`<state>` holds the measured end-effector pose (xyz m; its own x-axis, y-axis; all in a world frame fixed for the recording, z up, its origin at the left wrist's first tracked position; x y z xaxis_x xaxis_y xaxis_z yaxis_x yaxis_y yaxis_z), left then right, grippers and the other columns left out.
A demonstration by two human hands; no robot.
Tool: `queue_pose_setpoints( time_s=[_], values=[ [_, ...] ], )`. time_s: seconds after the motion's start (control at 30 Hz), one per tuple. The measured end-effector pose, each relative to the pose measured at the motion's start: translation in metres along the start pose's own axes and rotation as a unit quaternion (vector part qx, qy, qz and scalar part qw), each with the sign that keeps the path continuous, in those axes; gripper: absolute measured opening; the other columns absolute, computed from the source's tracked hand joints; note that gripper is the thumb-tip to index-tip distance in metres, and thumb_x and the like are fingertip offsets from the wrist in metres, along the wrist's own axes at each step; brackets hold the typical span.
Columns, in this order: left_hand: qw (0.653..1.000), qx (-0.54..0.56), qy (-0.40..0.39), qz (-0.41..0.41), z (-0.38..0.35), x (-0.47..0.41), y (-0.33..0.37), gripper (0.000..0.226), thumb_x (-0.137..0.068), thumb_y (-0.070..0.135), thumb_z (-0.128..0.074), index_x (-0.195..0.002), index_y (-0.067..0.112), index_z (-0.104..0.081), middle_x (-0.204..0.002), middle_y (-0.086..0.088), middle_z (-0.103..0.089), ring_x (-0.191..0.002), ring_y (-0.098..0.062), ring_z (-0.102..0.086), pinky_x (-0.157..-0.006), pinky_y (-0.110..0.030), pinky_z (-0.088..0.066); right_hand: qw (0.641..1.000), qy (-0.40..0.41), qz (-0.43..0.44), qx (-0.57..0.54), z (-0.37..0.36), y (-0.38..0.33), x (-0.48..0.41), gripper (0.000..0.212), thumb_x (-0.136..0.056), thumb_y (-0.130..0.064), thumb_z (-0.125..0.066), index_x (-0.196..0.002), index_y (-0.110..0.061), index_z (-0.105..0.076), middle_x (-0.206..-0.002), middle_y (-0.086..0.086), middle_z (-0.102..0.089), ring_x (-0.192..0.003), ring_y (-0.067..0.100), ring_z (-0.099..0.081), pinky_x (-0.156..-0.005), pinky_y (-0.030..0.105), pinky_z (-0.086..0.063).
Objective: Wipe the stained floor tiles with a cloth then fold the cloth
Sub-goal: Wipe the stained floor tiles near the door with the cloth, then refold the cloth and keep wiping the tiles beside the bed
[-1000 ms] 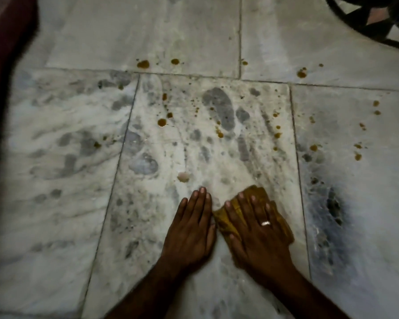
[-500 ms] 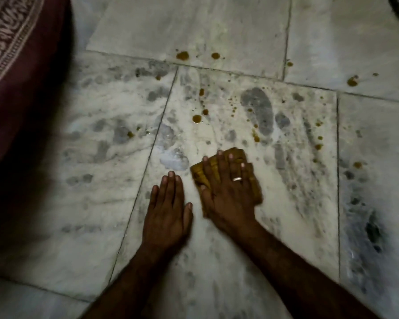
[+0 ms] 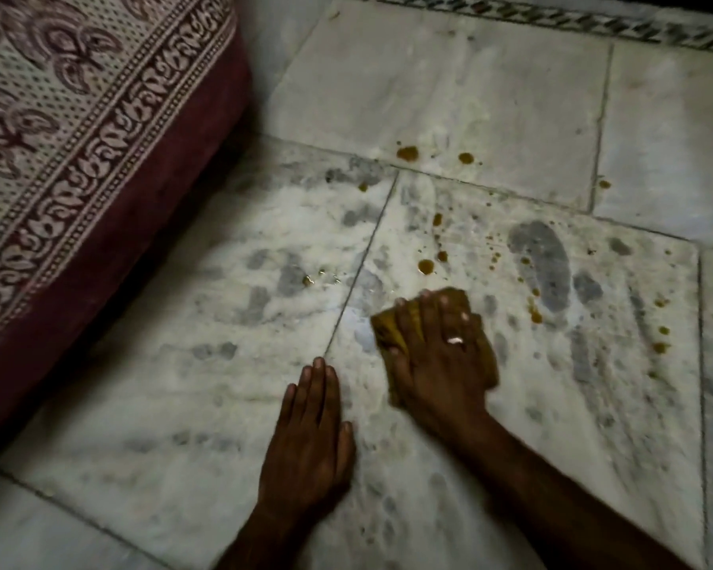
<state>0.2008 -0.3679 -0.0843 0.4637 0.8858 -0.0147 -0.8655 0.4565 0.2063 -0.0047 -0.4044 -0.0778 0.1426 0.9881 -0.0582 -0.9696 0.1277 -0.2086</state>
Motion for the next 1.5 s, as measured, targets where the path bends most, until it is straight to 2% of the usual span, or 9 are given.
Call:
queue_pose_setpoints(
  time_s=[0.43,0.67,0.8,0.97,1.13,1.27,1.33,1.43,1.5],
  values=[
    [0.966,0.242,0.084,0.044,0.012,-0.003,-0.013,0.061,-0.106,0.037,-0.027,-0.16,0.012,-0.012,-0.168,-0.012,-0.017,-0.155,-0.019,-0.012,-0.125,-0.03,-0.009,0.956,-0.071,0.284,-0.008,-0.008,-0.06,0.021,0.063,-0.1,-0.048,-0.04,-0.158,-0.024,-0.035,-0.168,0.007,-0.025,-0.158,0.028,-0.014,-0.126,0.052,-0.015],
    [0.99,0.103,0.018,-0.09,0.048,-0.048,-0.024,0.057,-0.103,0.031,-0.032,-0.139,-0.009,-0.052,-0.148,-0.021,-0.047,-0.137,-0.028,-0.042,-0.117,-0.029,-0.022,0.923,-0.113,0.367,0.023,0.016,-0.015,0.079,0.062,-0.09,-0.052,-0.053,-0.149,-0.032,-0.049,-0.158,0.0,-0.047,-0.147,0.027,-0.042,-0.118,0.049,-0.029],
    [0.965,-0.065,-0.127,-0.221,0.104,-0.089,-0.038,0.076,-0.105,0.052,-0.007,-0.145,0.003,-0.049,-0.144,-0.019,-0.056,-0.12,-0.03,-0.065,-0.098,-0.031,-0.052,0.942,-0.186,0.234,-0.153,0.075,-0.011,0.05,0.043,-0.091,-0.043,-0.047,-0.128,-0.029,-0.065,-0.125,-0.006,-0.067,-0.111,0.015,-0.063,-0.094,0.035,-0.05],
    [0.859,-0.229,-0.392,-0.237,0.177,-0.091,-0.018,0.064,-0.106,0.048,-0.029,-0.162,0.025,-0.006,-0.168,0.004,-0.016,-0.147,-0.02,-0.034,-0.112,-0.029,-0.037,0.908,-0.304,0.013,-0.288,0.11,-0.003,0.027,0.029,-0.099,-0.024,-0.056,-0.124,-0.016,-0.069,-0.122,-0.001,-0.069,-0.108,0.017,-0.062,-0.083,0.024,-0.041],
    [0.889,-0.125,-0.397,-0.189,0.147,-0.066,-0.018,0.074,-0.097,0.069,-0.029,-0.158,0.027,-0.026,-0.16,0.002,-0.038,-0.142,-0.014,-0.04,-0.113,-0.023,-0.033,0.874,-0.268,-0.147,-0.377,0.116,0.02,0.049,0.027,-0.083,-0.023,-0.064,-0.103,-0.008,-0.074,-0.101,0.008,-0.075,-0.099,0.028,-0.07,-0.09,0.043,-0.057],
    [0.904,0.034,-0.376,-0.202,0.09,-0.042,0.024,0.109,-0.071,0.096,-0.016,-0.147,0.024,-0.046,-0.146,-0.002,-0.05,-0.129,-0.017,-0.05,-0.101,-0.019,-0.038,0.79,-0.145,-0.283,-0.524,0.107,0.035,0.1,0.03,-0.079,-0.015,-0.062,-0.102,-0.023,-0.08,-0.1,-0.001,-0.079,-0.098,0.019,-0.073,-0.096,0.045,-0.058],
    [0.9,0.082,-0.359,-0.233,0.072,-0.031,0.047,0.096,-0.078,0.087,-0.028,-0.152,0.026,-0.039,-0.15,-0.003,-0.043,-0.13,-0.021,-0.048,-0.098,-0.015,-0.031,0.683,-0.087,-0.377,-0.619,0.097,0.039,0.125,0.03,-0.09,-0.008,-0.057,-0.104,-0.023,-0.079,-0.098,0.004,-0.079,-0.095,0.023,-0.072,-0.09,0.04,-0.056],
    [0.875,0.108,-0.373,-0.288,0.055,-0.017,0.074,0.086,-0.08,0.059,-0.039,-0.159,0.031,-0.018,-0.159,-0.006,-0.031,-0.139,-0.028,-0.038,-0.107,-0.024,-0.031,0.438,0.041,-0.494,-0.75,0.075,0.029,0.16,0.02,-0.097,-0.012,-0.053,-0.105,-0.014,-0.071,-0.092,0.011,-0.075,-0.087,0.028,-0.068,-0.086,0.045,-0.055],
    [0.861,0.052,-0.393,-0.318,0.05,-0.012,0.086,0.089,-0.076,0.049,-0.033,-0.158,0.035,-0.003,-0.165,-0.007,-0.023,-0.143,-0.031,-0.033,-0.113,-0.034,-0.028,0.368,0.109,-0.51,-0.77,0.065,0.014,0.172,0.023,-0.094,-0.014,-0.062,-0.115,-0.01,-0.068,-0.098,0.013,-0.076,-0.089,0.03,-0.07,-0.078,0.041,-0.059]
  ],
)
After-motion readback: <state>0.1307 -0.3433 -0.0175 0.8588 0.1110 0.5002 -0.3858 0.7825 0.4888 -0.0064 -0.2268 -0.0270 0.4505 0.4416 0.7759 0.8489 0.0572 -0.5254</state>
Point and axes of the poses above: each hand's wrist, its own x-axis away from the middle knuckle, its own z-axis out of the back of the hand, y = z × x, the point moved 3 cm from there along -x, towards the middle knuckle
